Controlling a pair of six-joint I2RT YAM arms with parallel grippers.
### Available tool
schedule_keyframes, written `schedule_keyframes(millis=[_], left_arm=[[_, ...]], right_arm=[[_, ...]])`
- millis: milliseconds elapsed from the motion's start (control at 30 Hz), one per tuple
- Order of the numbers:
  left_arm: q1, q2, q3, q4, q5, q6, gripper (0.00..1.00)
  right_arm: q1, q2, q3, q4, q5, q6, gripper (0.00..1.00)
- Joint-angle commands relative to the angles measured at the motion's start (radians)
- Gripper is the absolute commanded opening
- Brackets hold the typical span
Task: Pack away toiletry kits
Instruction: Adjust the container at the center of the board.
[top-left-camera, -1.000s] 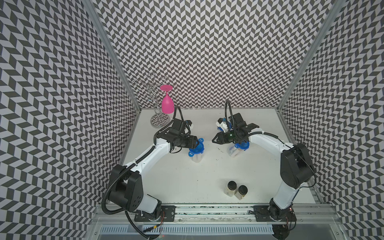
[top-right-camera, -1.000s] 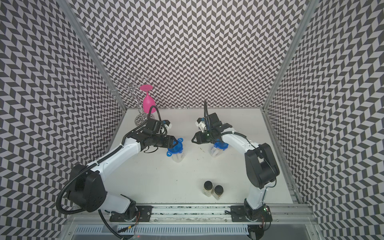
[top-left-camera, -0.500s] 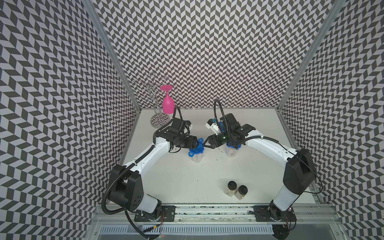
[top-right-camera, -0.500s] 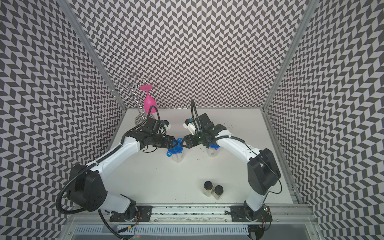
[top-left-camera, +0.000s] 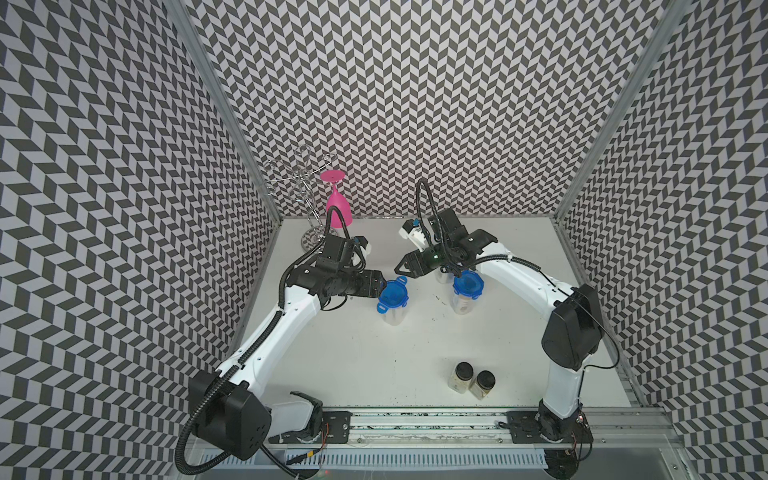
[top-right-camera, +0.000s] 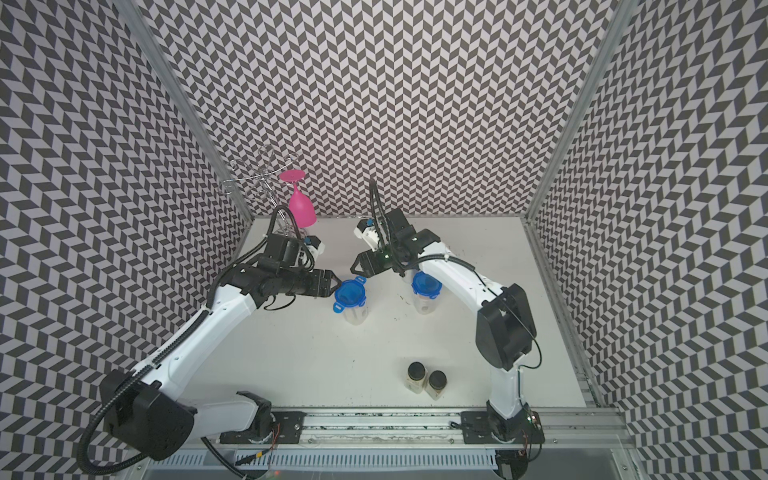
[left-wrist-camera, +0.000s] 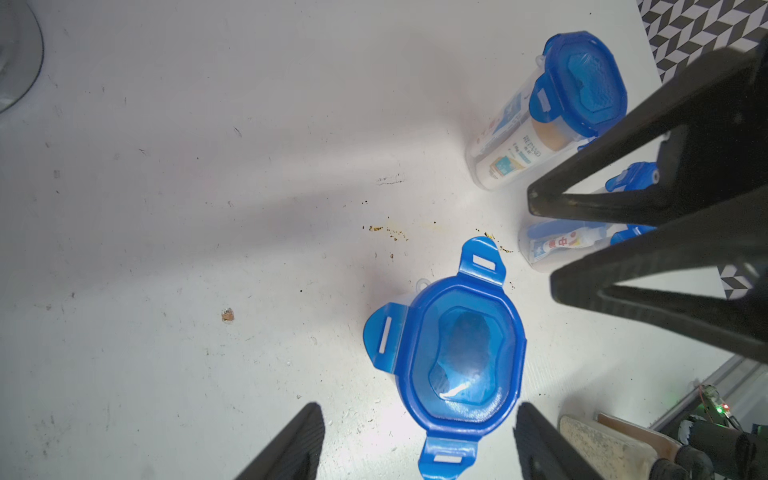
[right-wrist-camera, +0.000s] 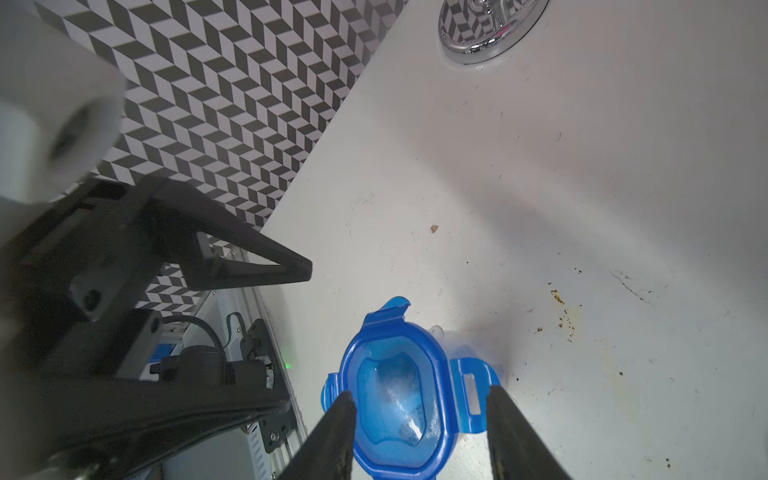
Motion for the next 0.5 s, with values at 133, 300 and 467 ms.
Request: schedule_keyframes(millis=[133, 300, 467], left_arm=[[-0.010, 0.097, 0.029, 0.039, 0.041, 0.046, 0.70], [-0.011, 0.129, 0.024, 0.086, 0.097, 0.049, 0.64], [-0.011, 0.144, -0.004, 0.103, 0.107, 0.048, 0.61]], right_arm=[[0.057, -0.056, -0.126, -0.005, 0.038, -0.031, 0.35], [0.088, -0.050, -0.124, 0.012, 0.036, -0.035, 0.28], [0.100, -0.013, -0.081, -0.017, 0.059, -0.045, 0.27]])
